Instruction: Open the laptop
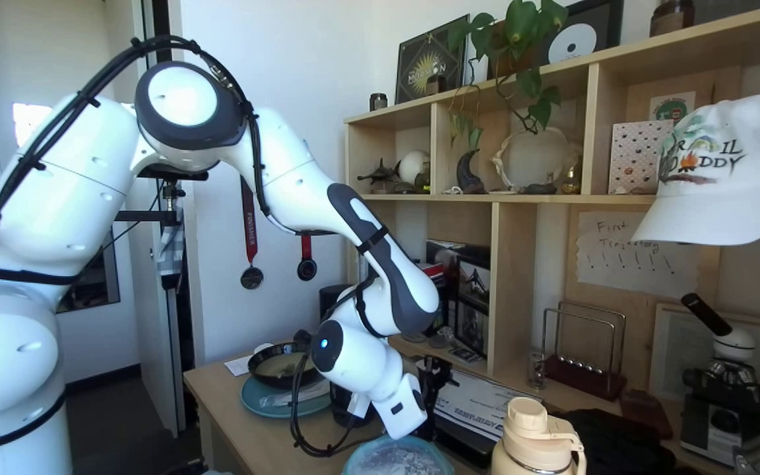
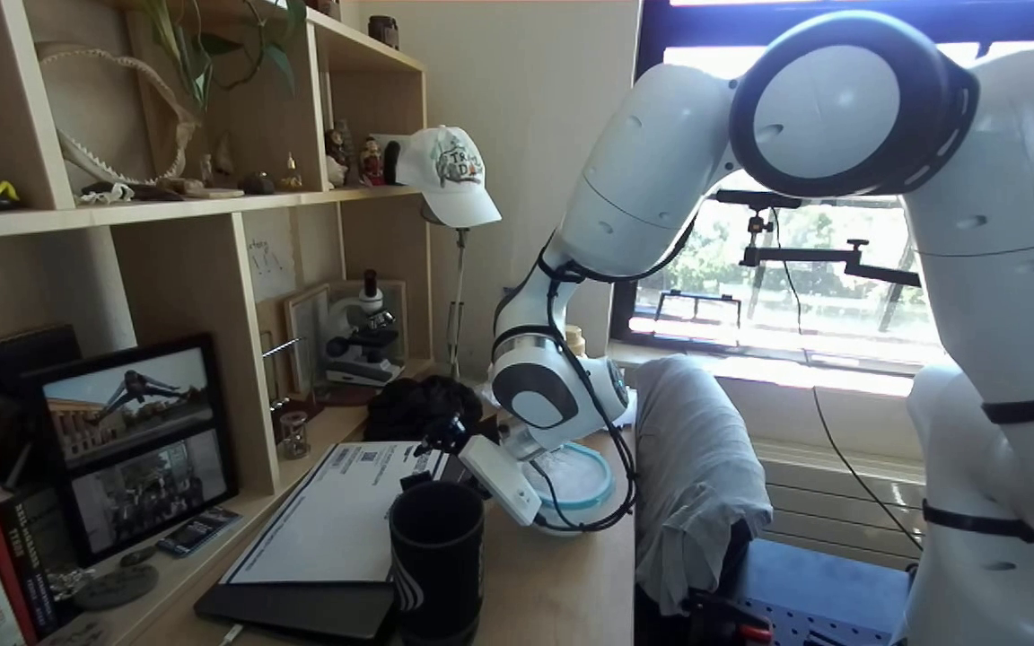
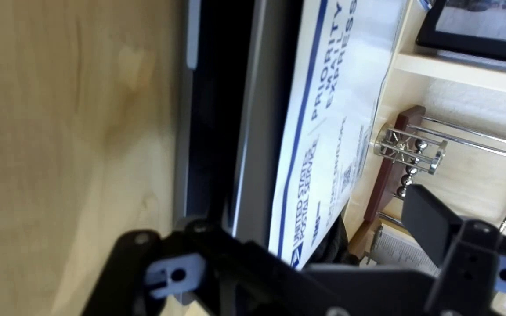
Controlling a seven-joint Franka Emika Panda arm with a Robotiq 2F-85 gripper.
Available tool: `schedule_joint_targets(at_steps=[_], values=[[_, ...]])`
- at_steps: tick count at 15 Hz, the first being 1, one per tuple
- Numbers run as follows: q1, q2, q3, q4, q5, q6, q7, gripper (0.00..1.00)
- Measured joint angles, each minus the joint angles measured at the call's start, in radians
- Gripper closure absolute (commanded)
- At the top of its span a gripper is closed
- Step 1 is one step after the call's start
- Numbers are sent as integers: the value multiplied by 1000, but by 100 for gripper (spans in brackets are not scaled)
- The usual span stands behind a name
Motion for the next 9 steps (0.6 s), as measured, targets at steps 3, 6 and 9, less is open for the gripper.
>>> schedule_joint_targets(at_steps=[3,6,9], values=[[29,2,-40,1,0,-1,0,0],[61,13,-74,1,0,-9,1,0],[95,25,-113,2,0,-34,2,0]])
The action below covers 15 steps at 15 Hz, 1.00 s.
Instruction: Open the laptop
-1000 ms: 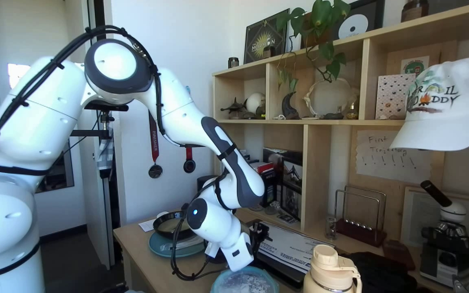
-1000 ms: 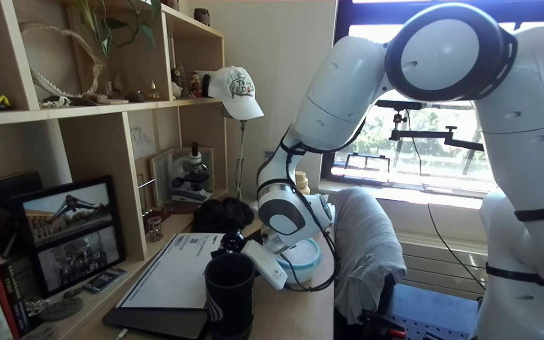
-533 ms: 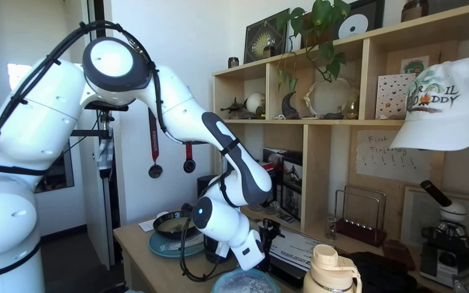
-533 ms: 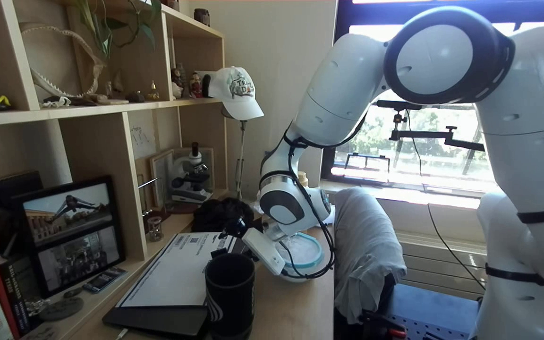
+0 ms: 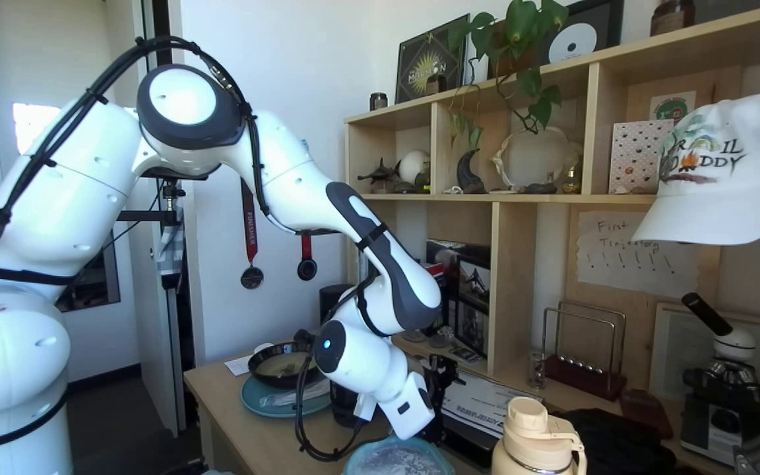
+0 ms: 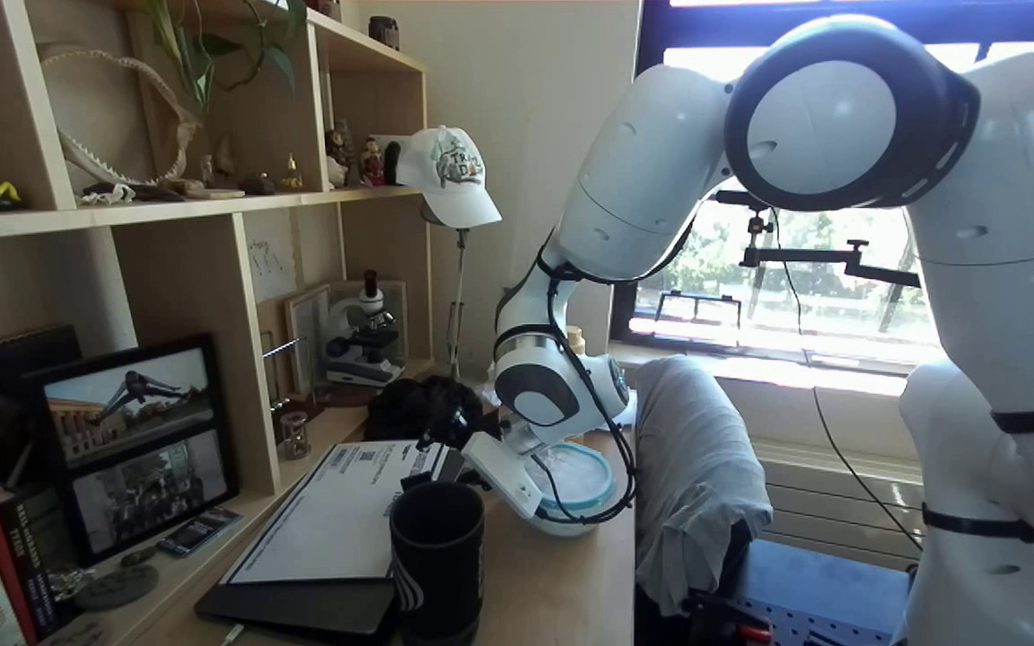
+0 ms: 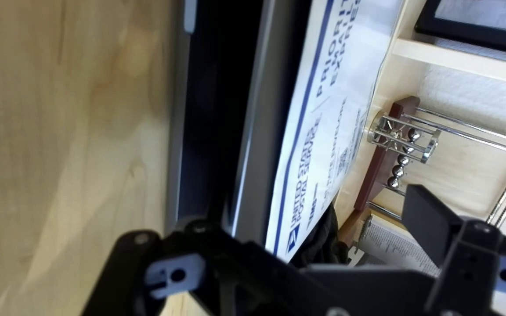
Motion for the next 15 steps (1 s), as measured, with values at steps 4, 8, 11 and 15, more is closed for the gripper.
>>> schedule_joint_targets(at_steps=[4,8,11,15], values=[[35,11,-49,7,0,-47,-1,0],[54,24,-72,31,-1,-66,-1,0],[62,25,-79,32,-2,-66,-3,0],[80,25,-91,38,-4,-66,-9,0]])
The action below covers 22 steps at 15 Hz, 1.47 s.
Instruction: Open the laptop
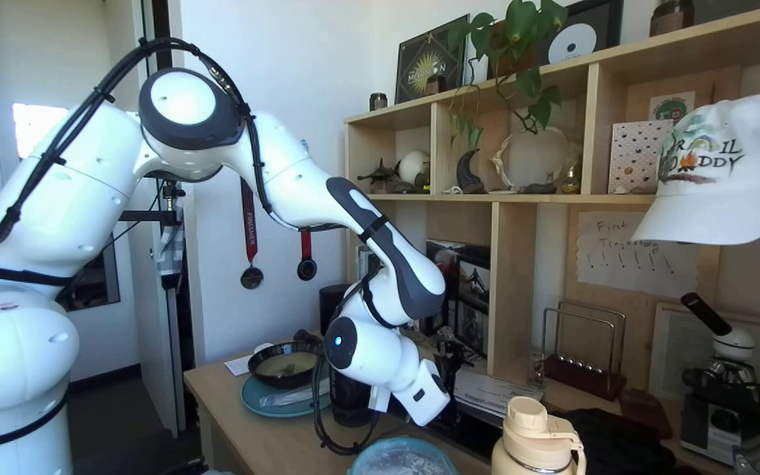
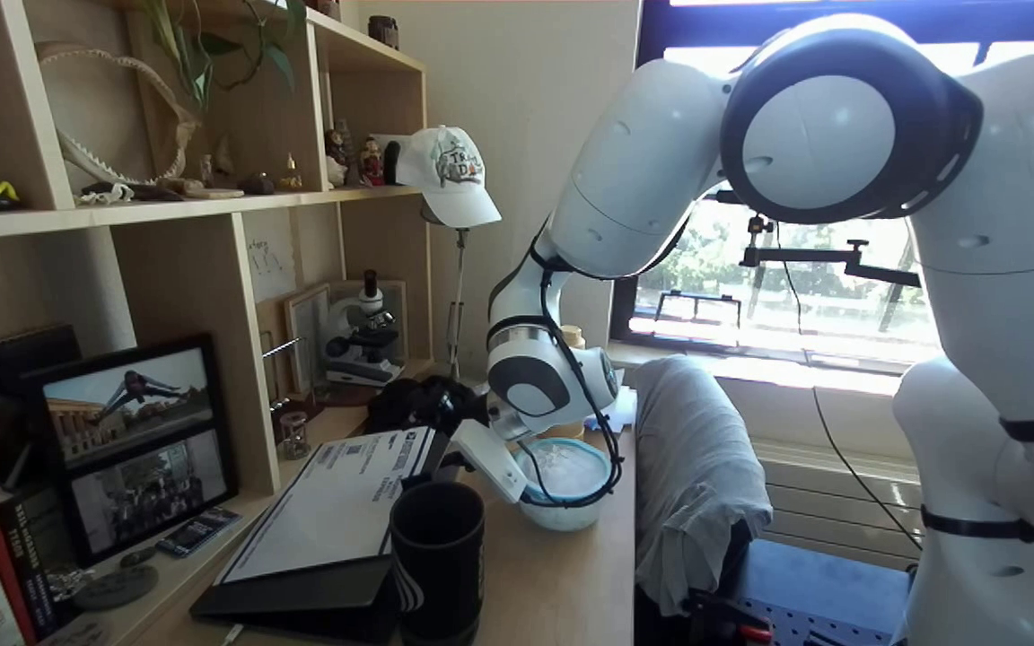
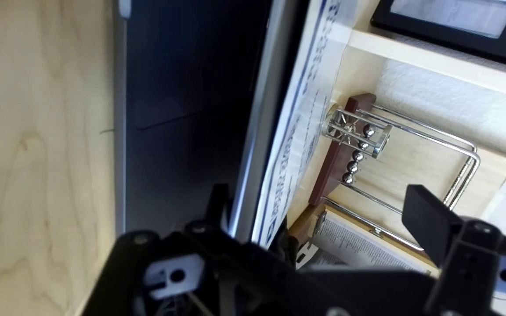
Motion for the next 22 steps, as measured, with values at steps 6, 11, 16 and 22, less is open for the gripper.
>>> schedule_joint_targets(at_steps=[6,11,16,22], values=[[44,-1,-3,55,0,2,-55,0],[-37,-27,122,129,-4,69,-154,0],[-106,-39,216,209,-54,118,-174,0],[-117,-36,238,290,-108,133,-174,0]])
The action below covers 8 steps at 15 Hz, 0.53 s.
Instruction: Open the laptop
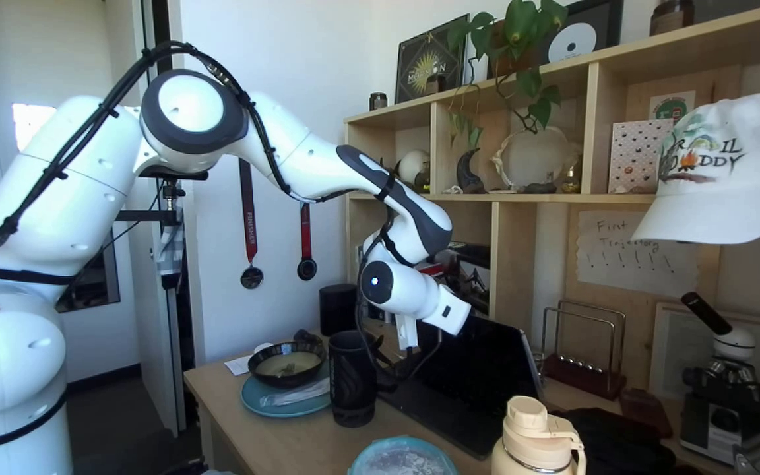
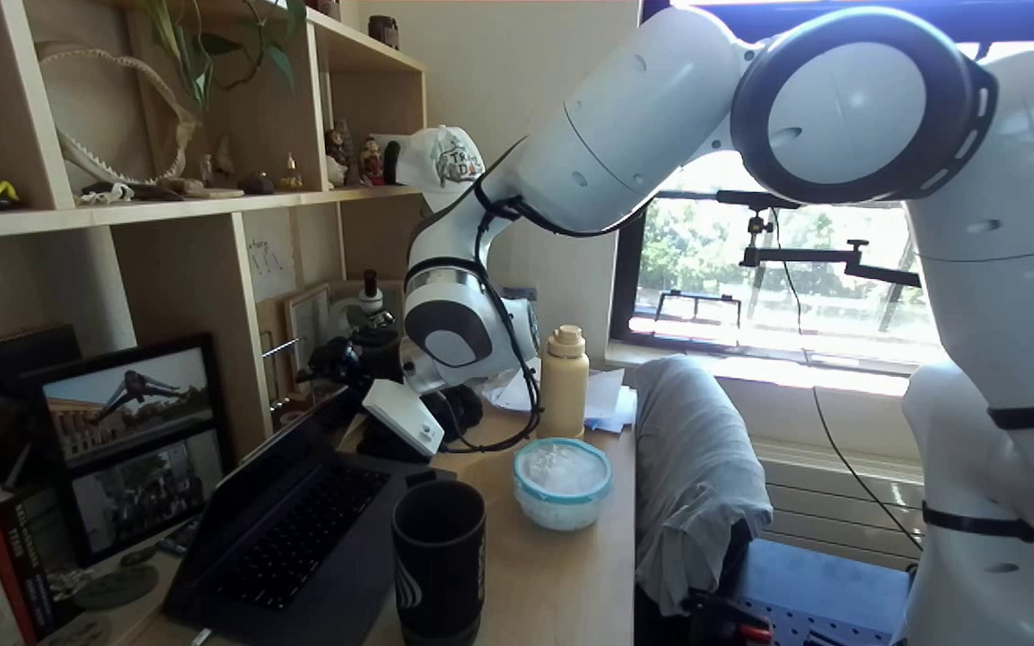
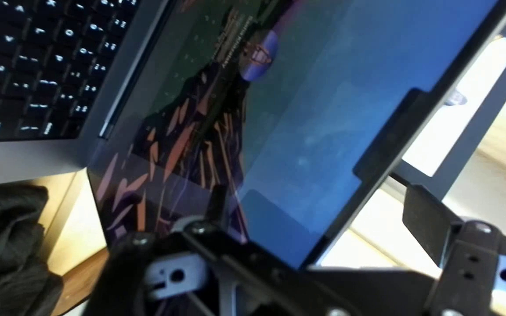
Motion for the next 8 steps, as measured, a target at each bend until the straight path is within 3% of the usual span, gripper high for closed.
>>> schedule_joint_targets(at_steps=[8], values=[[6,38,6,104,-31,-1,0,0]])
